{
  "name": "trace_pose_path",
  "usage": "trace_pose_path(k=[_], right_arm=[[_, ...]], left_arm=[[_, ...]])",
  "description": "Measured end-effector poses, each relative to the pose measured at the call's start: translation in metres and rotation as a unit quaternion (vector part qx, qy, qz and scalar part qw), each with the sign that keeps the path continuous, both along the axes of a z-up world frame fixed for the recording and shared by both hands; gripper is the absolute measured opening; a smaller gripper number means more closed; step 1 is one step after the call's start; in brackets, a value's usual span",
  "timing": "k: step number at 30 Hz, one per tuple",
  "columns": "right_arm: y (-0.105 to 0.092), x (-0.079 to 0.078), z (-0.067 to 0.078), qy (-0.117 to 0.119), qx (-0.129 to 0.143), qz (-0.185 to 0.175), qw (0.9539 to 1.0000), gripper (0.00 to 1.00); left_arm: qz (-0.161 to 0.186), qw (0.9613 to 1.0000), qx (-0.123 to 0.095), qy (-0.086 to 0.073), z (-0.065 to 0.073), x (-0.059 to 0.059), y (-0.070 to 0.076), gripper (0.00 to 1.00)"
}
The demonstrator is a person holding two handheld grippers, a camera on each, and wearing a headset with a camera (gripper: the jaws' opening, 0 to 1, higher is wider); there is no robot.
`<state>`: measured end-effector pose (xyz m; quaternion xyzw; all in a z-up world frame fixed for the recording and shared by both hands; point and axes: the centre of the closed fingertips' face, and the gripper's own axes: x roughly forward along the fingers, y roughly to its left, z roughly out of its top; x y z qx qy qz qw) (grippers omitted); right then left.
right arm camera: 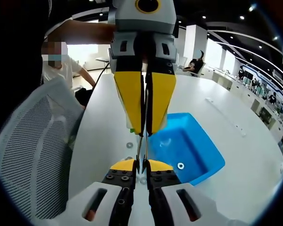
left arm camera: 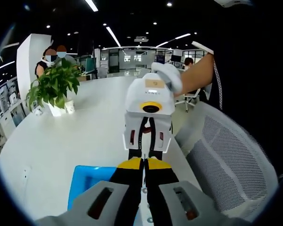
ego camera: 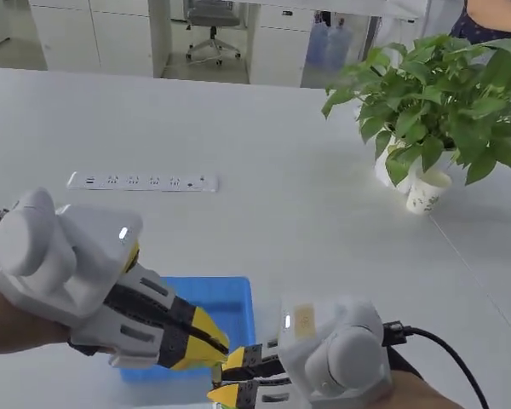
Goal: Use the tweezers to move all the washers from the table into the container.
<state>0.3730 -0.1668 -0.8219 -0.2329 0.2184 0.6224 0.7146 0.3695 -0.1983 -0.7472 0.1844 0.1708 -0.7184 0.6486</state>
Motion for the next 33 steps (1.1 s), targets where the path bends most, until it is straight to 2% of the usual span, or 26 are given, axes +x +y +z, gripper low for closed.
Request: trace_pose_path(k=[9, 20, 33], right_arm=[[-0.001, -0.006, -0.009, -0.001, -0.004, 0.000, 1.0000, 0.10], [0.001, -0.009, -0.022, -0.001, -0.014, 0.008, 0.9999, 0.10], [0.004, -0.011, -0.035, 0.009, -0.017, 0.008, 0.9998, 0.10]], left_arm=[[0.001, 1.0000, -0.003, 0.009, -0.010, -0.007, 0.000, 0.04], [0.003, 1.0000, 0.002, 0.005, -0.023, -0.011, 0.000, 0.04], [0.007, 0.9999, 0.010, 0.010, -0.035, -0.012, 0.004, 0.04]])
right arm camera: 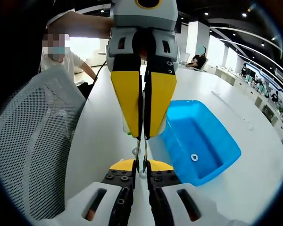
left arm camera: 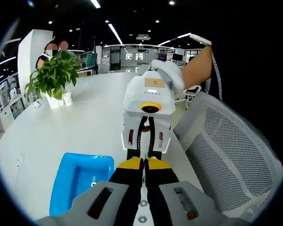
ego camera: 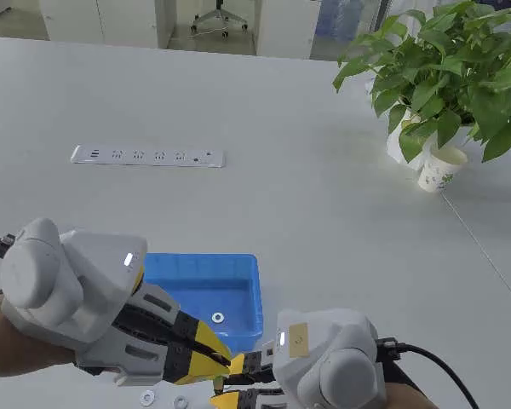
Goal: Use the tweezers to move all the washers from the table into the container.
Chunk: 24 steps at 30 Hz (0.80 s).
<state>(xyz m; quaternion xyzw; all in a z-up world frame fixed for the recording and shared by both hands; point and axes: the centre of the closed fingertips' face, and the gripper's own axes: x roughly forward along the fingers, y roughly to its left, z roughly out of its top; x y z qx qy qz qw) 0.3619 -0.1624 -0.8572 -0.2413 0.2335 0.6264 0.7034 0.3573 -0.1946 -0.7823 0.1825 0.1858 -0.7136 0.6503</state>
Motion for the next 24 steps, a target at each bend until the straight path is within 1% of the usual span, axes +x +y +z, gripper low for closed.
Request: trace_pose_path(k=[12, 16, 24], right_arm=[[0.0002, 0.0018, -0.0067, 0.004, -0.007, 0.005, 1.0000, 0.11], [0.0001, 0.0018, -0.0067, 0.008, -0.003, 0.001, 1.0000, 0.11], [0.0018, -0.0009, -0.0067, 0.007, -0.007, 0.009, 0.9999, 0.11]], left_arm=[[-0.001, 1.0000, 0.007, 0.001, -0.0073, 0.0024, 0.0010, 0.04], [-0.001, 1.0000, 0.006, 0.003, -0.0072, 0.0026, 0.0006, 0.04], [-0.004, 0.9999, 0.011, 0.006, -0.0073, 0.0006, 0.0021, 0.04]])
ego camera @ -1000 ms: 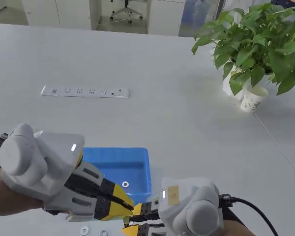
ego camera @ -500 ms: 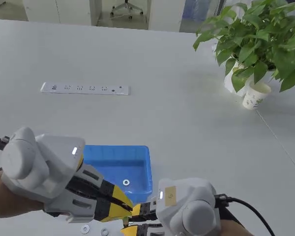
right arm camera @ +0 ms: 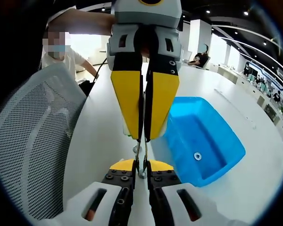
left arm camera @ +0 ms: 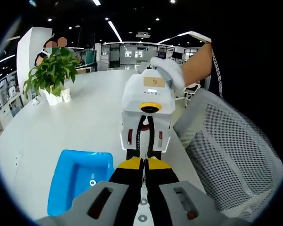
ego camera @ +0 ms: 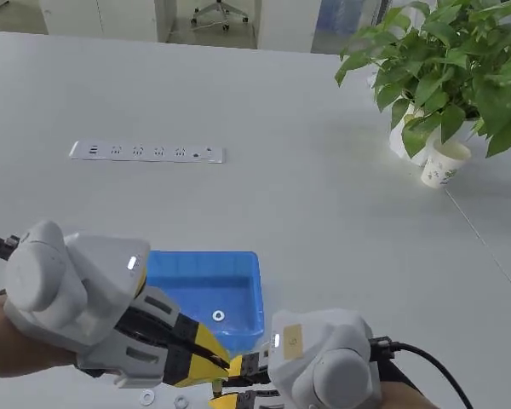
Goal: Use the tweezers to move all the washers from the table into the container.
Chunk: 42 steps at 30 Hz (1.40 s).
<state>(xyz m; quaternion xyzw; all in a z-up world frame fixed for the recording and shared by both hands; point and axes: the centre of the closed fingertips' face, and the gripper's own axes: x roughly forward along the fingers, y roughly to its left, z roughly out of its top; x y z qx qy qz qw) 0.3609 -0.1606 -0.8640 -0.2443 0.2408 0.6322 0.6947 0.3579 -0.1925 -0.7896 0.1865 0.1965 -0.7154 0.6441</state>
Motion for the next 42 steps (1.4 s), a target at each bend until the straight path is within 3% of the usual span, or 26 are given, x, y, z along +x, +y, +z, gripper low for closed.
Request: trace_pose_path(k=[15, 42], right_arm=[[-0.0016, -0.0022, -0.0018, 0.002, -0.003, 0.000, 1.0000, 0.11], [-0.0033, -0.0007, -0.0030, 0.008, -0.001, -0.007, 0.9999, 0.11]], left_arm=[[-0.007, 1.0000, 0.005, 0.000, -0.0010, -0.0035, -0.0025, 0.04], [-0.008, 0.9999, 0.010, 0.002, -0.0028, 0.0020, -0.0049, 0.04]])
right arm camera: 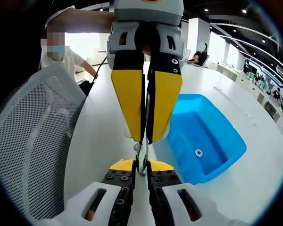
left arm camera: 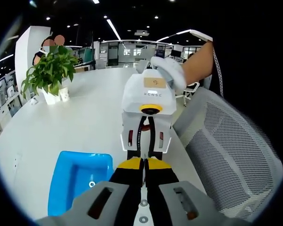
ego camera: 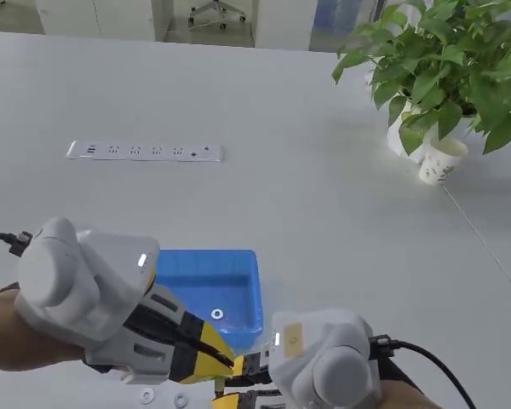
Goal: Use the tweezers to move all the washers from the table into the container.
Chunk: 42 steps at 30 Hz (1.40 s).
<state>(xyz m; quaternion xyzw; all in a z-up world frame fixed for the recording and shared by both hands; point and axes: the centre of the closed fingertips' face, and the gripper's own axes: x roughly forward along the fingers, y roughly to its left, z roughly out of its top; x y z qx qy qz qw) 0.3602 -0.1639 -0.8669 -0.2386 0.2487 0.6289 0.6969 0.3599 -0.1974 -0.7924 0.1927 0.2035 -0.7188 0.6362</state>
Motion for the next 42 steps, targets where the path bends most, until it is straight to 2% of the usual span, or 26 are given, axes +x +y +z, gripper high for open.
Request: trace_pose_path(k=[24, 35, 42], right_arm=[[0.001, -0.002, 0.001, 0.010, 0.002, -0.004, 0.9999, 0.09], [0.001, -0.002, 0.011, 0.005, 0.006, -0.002, 1.0000, 0.09], [0.002, -0.001, 0.019, -0.004, 0.006, 0.001, 1.0000, 0.09]], left_arm=[[0.001, 1.0000, 0.000, 0.008, 0.002, -0.003, 0.001, 0.04], [0.005, 0.9999, -0.008, 0.011, 0.012, -0.003, 0.002, 0.04], [0.008, 0.9999, -0.009, 0.008, 0.021, -0.002, 0.006, 0.04]])
